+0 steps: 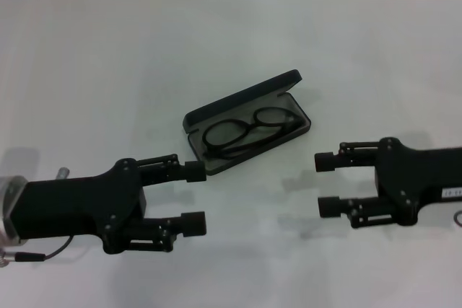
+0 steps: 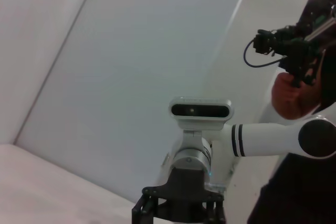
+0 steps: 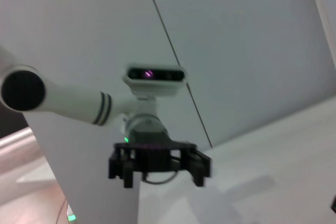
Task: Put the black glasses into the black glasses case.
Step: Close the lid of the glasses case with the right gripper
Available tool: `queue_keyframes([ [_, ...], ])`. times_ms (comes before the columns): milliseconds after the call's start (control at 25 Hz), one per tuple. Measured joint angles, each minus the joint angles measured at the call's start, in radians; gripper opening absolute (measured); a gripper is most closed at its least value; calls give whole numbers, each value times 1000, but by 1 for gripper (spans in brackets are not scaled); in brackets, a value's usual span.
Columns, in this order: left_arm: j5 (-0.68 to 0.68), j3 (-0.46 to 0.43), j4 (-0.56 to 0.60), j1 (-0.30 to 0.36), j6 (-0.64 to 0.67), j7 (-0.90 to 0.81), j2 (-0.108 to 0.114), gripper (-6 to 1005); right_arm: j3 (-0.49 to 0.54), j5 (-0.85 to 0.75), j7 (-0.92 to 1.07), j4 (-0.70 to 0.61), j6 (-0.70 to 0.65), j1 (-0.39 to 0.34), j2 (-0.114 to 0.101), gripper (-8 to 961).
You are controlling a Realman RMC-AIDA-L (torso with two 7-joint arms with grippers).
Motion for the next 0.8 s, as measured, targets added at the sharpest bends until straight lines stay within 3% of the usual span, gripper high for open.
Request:
queue_keyframes([
  [120,3,-6,1,3,0,3,-3,760,0,27,-51,51,-4,-15,2,621],
  [320,-4,-8,1,7,0,11,-7,846,0,35,-67,63,5,-32,3,750],
  [560,-4,-10,-1,8,-7,34,-9,894,18,113,-2,-7,32,-1,-3,751],
  [800,-4,-12,-6,20,-39,57,-11,892,9,40,323,-291,177,95,-3,652],
])
